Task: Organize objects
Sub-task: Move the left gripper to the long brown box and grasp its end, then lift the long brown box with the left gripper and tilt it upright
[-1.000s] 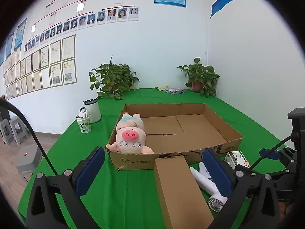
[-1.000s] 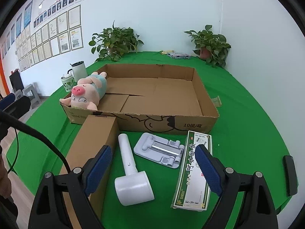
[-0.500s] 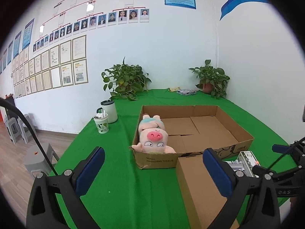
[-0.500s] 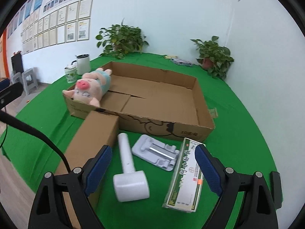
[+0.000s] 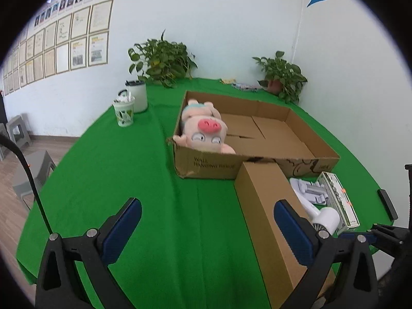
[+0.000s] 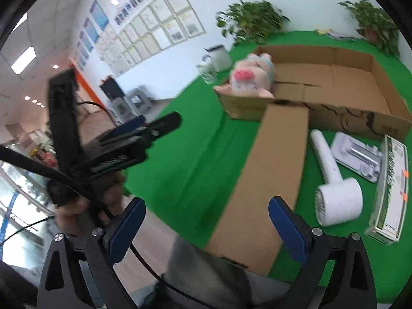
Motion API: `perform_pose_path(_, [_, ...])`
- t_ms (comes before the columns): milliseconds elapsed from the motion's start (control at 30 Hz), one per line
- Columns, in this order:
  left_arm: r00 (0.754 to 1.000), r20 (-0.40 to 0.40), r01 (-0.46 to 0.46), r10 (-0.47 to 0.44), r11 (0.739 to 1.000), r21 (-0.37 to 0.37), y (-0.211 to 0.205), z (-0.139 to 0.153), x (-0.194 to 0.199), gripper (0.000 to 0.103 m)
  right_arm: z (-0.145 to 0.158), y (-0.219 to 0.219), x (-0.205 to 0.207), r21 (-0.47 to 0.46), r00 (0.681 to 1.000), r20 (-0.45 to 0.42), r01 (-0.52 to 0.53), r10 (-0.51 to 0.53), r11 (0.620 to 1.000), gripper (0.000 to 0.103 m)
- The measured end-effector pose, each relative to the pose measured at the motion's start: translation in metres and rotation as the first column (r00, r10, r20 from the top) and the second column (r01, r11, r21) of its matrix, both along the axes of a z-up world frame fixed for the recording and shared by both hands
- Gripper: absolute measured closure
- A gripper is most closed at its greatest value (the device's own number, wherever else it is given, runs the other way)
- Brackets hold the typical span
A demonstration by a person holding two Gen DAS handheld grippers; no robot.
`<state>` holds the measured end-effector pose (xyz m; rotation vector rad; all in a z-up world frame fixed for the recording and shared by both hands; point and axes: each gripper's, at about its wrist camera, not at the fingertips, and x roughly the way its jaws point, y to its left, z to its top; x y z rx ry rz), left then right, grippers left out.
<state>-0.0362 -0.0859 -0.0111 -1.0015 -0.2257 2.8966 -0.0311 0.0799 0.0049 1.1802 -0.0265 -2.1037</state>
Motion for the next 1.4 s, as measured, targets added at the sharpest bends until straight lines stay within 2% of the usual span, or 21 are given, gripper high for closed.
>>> perform_pose_path(67, [0.999, 0.047, 0.024, -0.026, 0.999, 0.034, 0.005, -0.015, -0.006, 0.001, -0.026, -0.007, -0.005, 0.187, 0.995, -0.050, 0.089, -0.081, 0.978, 0.011])
perform_pose_path(133, [0.996, 0.069, 0.057, -0.063, 0.995, 0.081, 0.009, -0.026, -0.007, 0.001, -0.039, -0.003, -0.012, 0.259, 0.988, -0.083, 0.147, -0.129, 0.955, 0.011])
perform_pose_path(300, [0.980, 0.130, 0.125, -0.150, 0.975, 0.184, 0.023, -0.048, -0.016, 0.001, -0.044, 0.020, -0.017, 0.283, 0.971, -0.133, 0.228, -0.198, 0.932, 0.011])
perform_pose_path(433, [0.966, 0.155, 0.168, -0.208, 0.957, 0.236, 0.029, -0.059, -0.022, 0.002, -0.041, 0.029, -0.014, 0.162, 0.989, -0.021, 0.149, -0.148, 0.975, 0.011])
perform_pose_path(500, [0.957, 0.173, 0.181, -0.231, 0.947, 0.266, 0.029, -0.063, -0.025, 0.002, -0.042, 0.018, -0.005, 0.130, 0.995, -0.007, 0.098, -0.098, 0.987, 0.008])
perform_pose_path(600, [0.945, 0.191, 0.198, -0.265, 0.930, 0.310, 0.027, -0.068, -0.026, 0.006, -0.052, -0.002, 0.000, 0.194, 0.997, -0.034, 0.080, -0.075, 0.978, 0.008])
perform_pose_path(667, [0.936, 0.205, 0.210, -0.286, 0.922, 0.326, 0.028, -0.072, -0.027, 0.006, -0.056, -0.015, 0.006, 0.199, 0.998, -0.049, 0.054, -0.045, 0.979, 0.006])
perform_pose_path(767, [0.920, 0.222, 0.238, -0.324, 0.909, 0.341, 0.036, -0.080, -0.029, 0.008, -0.061, -0.030, 0.012, 0.252, 0.993, -0.112, 0.050, -0.023, 0.966, 0.005])
perform_pose_path(833, [0.908, 0.224, 0.255, -0.355, 0.890, 0.379, 0.039, -0.083, -0.029, 0.010, -0.065, -0.036, 0.016, 0.294, 0.988, -0.151, 0.065, -0.021, 0.954, 0.005])
perform_pose_path(933, [0.892, 0.216, 0.293, -0.397, 0.872, 0.392, 0.045, -0.083, -0.025, 0.015, -0.069, -0.035, 0.018, 0.318, 0.987, -0.156, 0.075, -0.026, 0.945, 0.006])
perform_pose_path(1033, [0.871, 0.219, 0.324, -0.439, 0.850, 0.415, 0.054, -0.084, -0.017, 0.020, -0.069, -0.023, 0.019, 0.308, 0.989, -0.140, 0.079, -0.037, 0.948, 0.012])
perform_pose_path(1233, [0.870, 0.224, 0.287, -0.438, 0.822, 0.491, 0.054, -0.093, -0.003, 0.020, -0.066, 0.020, 0.025, 0.259, 0.987, -0.117, 0.134, -0.107, 0.957, 0.021])
perform_pose_path(1400, [0.868, 0.237, 0.260, -0.437, 0.805, 0.534, 0.053, -0.100, 0.004, 0.019, -0.065, 0.024, 0.033, 0.276, 0.985, -0.141, 0.138, -0.102, 0.951, 0.022])
